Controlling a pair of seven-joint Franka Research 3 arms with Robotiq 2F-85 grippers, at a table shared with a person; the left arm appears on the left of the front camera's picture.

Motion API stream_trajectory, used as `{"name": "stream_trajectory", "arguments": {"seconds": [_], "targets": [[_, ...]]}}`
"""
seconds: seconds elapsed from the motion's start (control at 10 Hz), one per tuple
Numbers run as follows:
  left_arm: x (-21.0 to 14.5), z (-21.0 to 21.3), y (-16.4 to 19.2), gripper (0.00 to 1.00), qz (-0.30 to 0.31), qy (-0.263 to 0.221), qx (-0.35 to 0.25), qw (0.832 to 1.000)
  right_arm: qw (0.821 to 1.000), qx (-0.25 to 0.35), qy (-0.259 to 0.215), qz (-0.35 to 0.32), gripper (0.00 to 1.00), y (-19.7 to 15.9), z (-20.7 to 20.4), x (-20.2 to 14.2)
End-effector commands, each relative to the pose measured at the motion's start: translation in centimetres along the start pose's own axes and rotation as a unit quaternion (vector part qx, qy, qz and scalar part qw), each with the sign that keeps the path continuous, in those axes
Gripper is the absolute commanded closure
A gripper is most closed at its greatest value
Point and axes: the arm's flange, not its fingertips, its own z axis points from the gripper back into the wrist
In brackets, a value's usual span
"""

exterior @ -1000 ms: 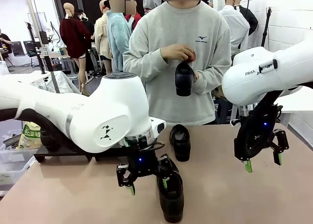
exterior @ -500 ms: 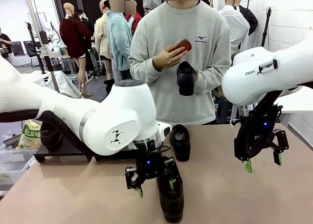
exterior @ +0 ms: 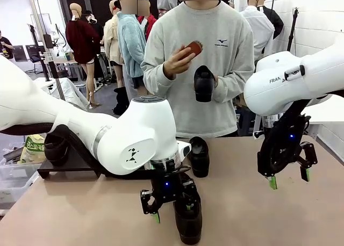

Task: Organize the shoes by placing them on the stand.
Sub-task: Place the Shoe from the middle of the table onto the Shoes Stand.

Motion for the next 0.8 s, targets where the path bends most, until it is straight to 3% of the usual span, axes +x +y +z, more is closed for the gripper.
{"name": "stream_trajectory", "arguments": {"seconds": [0.0, 0.2, 0.3, 0.7], "targets": [[0.33, -0.21, -0.91, 0.49, 0.007, -0.014, 0.000, 1.000, 1.000, -0.005, 0.001, 0.004, 0.00, -0.07, 0.17, -0.06], [0.07, -0.11, -0.97, 0.87, 0.000, -0.017, -0.016, 1.000, 1.000, -0.005, 0.001, 0.004, 0.00, -0.07, 0.17, -0.06], [-0.13, 0.04, -1.03, 1.00, -0.003, -0.014, -0.026, 1.000, 1.000, -0.005, 0.001, 0.004, 0.00, -0.07, 0.17, -0.06], [0.43, -0.50, -1.09, 1.00, -0.003, 0.013, -0.055, 0.998, 1.000, -0.005, 0.001, 0.004, 0.00, -0.07, 0.17, -0.06]]}}
